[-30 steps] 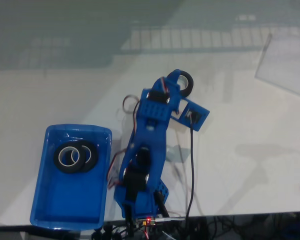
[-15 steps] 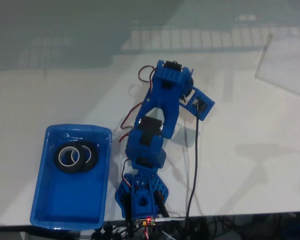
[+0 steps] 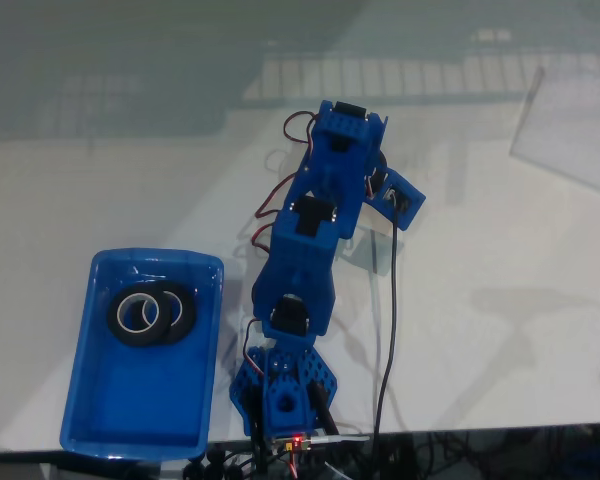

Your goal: Grasp all tape and put them in the bin.

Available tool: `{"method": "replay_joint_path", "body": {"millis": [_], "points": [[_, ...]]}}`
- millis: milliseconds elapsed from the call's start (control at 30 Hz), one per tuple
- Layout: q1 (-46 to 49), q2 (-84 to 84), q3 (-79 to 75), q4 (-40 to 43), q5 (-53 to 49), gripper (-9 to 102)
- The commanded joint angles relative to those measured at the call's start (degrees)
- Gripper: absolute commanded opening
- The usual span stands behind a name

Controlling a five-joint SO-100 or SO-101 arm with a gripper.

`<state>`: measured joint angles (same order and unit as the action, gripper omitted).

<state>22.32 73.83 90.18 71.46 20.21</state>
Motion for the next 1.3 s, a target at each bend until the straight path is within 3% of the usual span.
{"method": "replay_joint_path", "body": {"millis": [0, 500, 633, 1000, 1267], "points": [[-0.7, -0.09, -2.9, 0.62, -0.7, 37], [0.79, -8.17, -10.81, 2.46, 0.18, 25], [0.97, -8.79, -11.69, 3.25, 0.88, 0], [-0.44, -5.36, -10.55, 4.13, 0.0, 0], [-8.79, 13.97, -8.61, 5.27, -2.02, 0]]}}
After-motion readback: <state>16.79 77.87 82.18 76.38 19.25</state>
